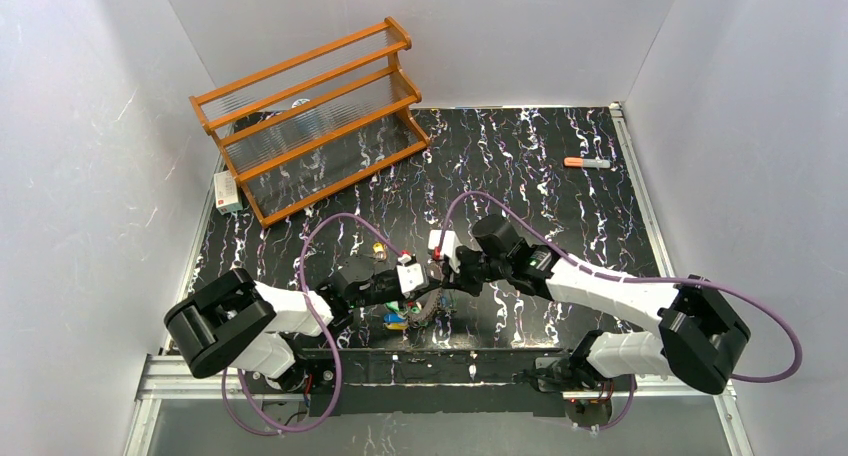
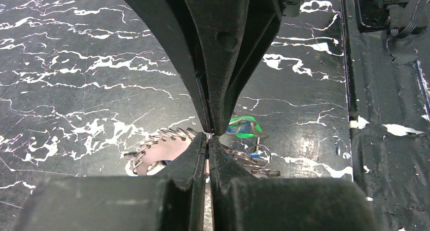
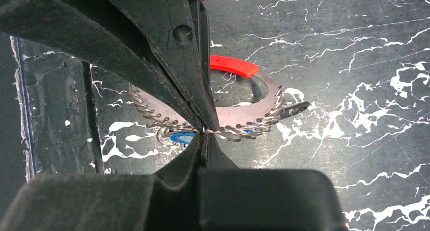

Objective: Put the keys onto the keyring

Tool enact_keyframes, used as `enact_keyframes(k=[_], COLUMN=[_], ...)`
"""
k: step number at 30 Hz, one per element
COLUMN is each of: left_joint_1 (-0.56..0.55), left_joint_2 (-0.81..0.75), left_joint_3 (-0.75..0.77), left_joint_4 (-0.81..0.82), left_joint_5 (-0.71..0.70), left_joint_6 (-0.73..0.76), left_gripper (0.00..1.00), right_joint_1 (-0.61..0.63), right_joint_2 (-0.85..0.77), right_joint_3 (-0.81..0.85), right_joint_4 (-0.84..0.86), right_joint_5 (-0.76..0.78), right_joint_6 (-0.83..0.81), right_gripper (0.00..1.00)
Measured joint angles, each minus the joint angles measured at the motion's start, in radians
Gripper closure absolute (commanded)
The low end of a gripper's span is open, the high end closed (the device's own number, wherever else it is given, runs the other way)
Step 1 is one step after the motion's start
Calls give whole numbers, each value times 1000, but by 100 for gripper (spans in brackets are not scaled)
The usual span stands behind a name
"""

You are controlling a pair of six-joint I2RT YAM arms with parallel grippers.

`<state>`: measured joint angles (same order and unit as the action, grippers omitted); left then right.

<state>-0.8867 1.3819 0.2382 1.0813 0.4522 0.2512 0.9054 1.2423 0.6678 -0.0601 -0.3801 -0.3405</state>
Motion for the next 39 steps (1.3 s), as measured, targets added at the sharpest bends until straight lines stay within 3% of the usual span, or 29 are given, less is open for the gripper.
enact_keyframes(k=[1,2,4,5,8,11,18,27,32,39], left_joint_1=[0,0,0,0,0,0,0,0,0,0], left_joint_2=[0,0,-1,-3,-24,-64,-131,-103,-97,-97], left_joint_3=[0,0,-1,-2,-10,-24,-79,-146,-146,-147], left_joint_4=[0,0,2,3,2,-4,95,332,389,407], left_joint_5=[-1,-3,-10,-12,-26,-51,-106,-105,-94,-92], left_joint_6=[0,0,0,-1,-10,-30,-97,-162,-173,-178], left_gripper=[100,100,100,100,100,100,100,100,100,100], right_joint_1=[0,0,0,-1,-24,-82,-216,-225,-225,-225], right_joint_2=[2,5,6,6,-5,-46,-134,-175,-160,-127], right_joint_3=[2,6,9,9,8,-12,-103,-176,-176,-176], right_joint_4=[-1,-3,-5,-3,24,82,245,412,439,442], right_joint_5=[2,6,12,14,11,-22,-186,-369,-415,-447], right_joint_6=[0,1,6,13,37,69,144,172,177,179], right_gripper=[99,92,70,64,53,50,54,54,63,82])
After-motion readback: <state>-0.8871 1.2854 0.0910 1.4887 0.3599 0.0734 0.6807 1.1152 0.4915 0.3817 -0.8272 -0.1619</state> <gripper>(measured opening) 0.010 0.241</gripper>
